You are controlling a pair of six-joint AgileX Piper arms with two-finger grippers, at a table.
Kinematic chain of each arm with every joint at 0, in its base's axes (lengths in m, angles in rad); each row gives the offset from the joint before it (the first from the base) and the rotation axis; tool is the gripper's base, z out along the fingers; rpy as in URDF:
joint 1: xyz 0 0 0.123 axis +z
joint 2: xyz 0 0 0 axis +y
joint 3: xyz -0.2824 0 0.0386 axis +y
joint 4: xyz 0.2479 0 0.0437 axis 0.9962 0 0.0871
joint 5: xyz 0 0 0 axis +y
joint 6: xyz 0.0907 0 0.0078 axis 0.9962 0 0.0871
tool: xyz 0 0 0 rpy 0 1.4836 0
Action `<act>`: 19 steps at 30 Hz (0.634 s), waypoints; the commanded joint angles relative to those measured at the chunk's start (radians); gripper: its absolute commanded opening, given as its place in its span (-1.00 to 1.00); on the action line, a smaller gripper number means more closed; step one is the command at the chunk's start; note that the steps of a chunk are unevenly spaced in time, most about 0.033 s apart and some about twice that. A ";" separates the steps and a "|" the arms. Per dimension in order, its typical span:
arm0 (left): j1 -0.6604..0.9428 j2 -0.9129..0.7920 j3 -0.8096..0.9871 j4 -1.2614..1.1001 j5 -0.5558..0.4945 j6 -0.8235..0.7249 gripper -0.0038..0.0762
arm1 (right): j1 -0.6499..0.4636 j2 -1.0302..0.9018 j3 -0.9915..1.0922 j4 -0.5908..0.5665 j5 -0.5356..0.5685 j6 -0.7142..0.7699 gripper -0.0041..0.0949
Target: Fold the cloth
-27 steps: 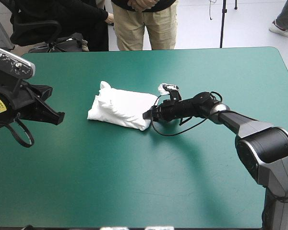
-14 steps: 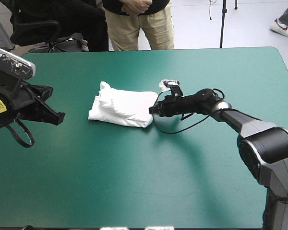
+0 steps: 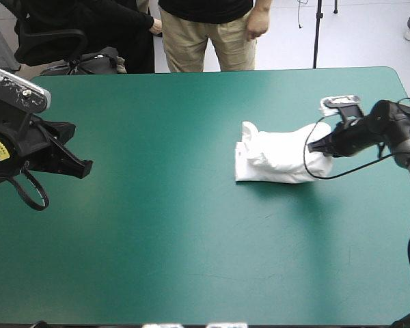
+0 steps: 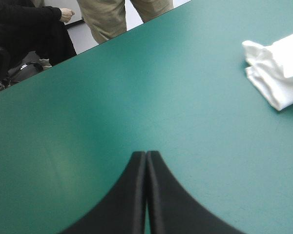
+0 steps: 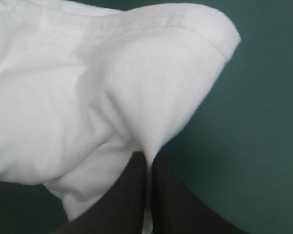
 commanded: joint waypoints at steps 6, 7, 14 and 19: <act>0.000 -0.009 -0.021 0.005 0.058 -0.012 -0.95 | -0.135 -0.151 -0.024 -0.372 0.175 0.176 -0.92; 0.000 -0.009 -0.021 0.008 0.058 -0.012 -0.95 | -0.148 -0.155 -0.024 -0.413 0.175 0.198 -0.92; 0.000 -0.009 -0.021 0.014 0.043 -0.013 -0.95 | -0.215 -0.138 -0.013 -0.317 0.144 0.173 -0.76; 0.000 -0.009 -0.020 0.093 0.060 -0.067 -0.95 | -0.215 -0.137 0.012 -0.233 0.137 0.130 0.21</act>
